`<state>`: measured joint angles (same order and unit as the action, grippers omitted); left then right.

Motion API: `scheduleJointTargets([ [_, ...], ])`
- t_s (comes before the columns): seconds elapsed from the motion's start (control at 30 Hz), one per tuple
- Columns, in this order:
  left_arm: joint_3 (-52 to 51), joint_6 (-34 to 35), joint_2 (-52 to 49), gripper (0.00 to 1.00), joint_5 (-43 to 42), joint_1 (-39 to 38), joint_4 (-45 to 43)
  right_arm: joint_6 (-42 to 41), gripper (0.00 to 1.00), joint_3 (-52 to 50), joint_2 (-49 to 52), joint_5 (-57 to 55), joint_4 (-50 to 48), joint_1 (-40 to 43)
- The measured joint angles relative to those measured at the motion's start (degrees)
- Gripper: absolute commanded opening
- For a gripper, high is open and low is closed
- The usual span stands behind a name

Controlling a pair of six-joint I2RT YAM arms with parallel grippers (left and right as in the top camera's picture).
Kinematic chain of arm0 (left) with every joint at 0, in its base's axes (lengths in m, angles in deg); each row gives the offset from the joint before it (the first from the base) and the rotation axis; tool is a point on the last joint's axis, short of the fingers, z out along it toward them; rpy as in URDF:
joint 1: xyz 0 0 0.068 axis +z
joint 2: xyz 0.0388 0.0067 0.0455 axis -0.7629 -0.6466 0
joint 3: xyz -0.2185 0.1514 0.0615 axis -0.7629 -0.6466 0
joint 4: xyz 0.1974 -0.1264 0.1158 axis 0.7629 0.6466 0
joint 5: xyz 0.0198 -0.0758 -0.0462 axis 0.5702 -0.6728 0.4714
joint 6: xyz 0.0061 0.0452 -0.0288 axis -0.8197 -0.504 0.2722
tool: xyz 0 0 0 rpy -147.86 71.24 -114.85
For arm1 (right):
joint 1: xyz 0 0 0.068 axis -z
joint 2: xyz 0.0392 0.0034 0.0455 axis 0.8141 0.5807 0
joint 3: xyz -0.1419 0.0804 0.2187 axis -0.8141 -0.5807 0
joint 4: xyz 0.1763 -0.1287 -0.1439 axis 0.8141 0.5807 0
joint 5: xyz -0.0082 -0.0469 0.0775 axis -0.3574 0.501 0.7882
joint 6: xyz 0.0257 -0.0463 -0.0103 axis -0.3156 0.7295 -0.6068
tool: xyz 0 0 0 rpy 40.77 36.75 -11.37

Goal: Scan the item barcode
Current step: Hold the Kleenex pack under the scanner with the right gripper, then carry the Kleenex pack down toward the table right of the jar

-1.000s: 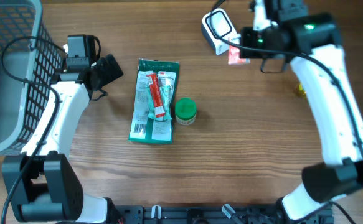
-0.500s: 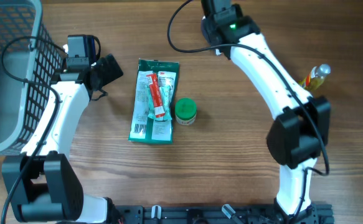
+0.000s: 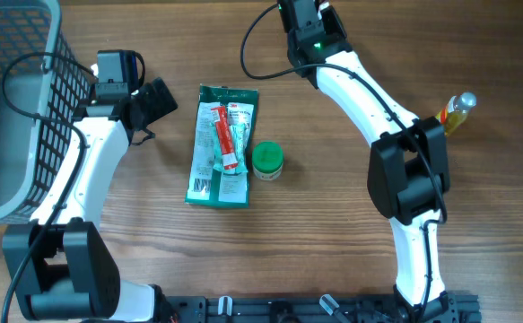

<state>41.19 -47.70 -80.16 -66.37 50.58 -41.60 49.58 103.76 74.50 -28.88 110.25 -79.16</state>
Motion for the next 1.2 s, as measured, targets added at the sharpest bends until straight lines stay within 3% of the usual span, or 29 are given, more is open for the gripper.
scheduleJointTargets([
  [0.27,0.0,0.0,0.0,1.00,0.0,0.0,0.0,0.1,0.04,0.0,0.0,-0.8,0.0,0.0],
  [0.4,0.0,0.0,0.0,1.00,0.0,0.0,0.0,-2.4,0.04,-0.1,-3.0,-0.9,5.3,0.0],
  [0.53,0.0,0.0,0.0,1.00,0.0,0.0,0.0,-10.1,0.04,0.0,-13.9,1.3,15.6,0.0],
  [0.63,0.0,0.0,0.0,1.00,0.0,0.0,0.0,-18.7,0.04,0.7,-24.2,7.7,32.6,0.4],
  [0.77,0.0,0.0,0.0,1.00,0.0,0.0,0.1,-27.5,0.04,1.5,-27.6,16.3,51.2,2.0],
  [0.87,0.0,0.0,0.0,1.00,0.0,0.0,0.0,-30.9,0.04,-1.5,-27.3,23.6,58.7,4.7],
  [0.97,0.0,0.0,0.0,1.00,0.0,0.0,0.0,-32.7,0.04,-5.3,-27.3,26.6,59.1,5.7],
  [1.2,0.0,0.0,0.0,1.00,0.0,0.0,0.0,-42.8,0.04,-26.4,-26.8,30.0,55.9,6.0],
])
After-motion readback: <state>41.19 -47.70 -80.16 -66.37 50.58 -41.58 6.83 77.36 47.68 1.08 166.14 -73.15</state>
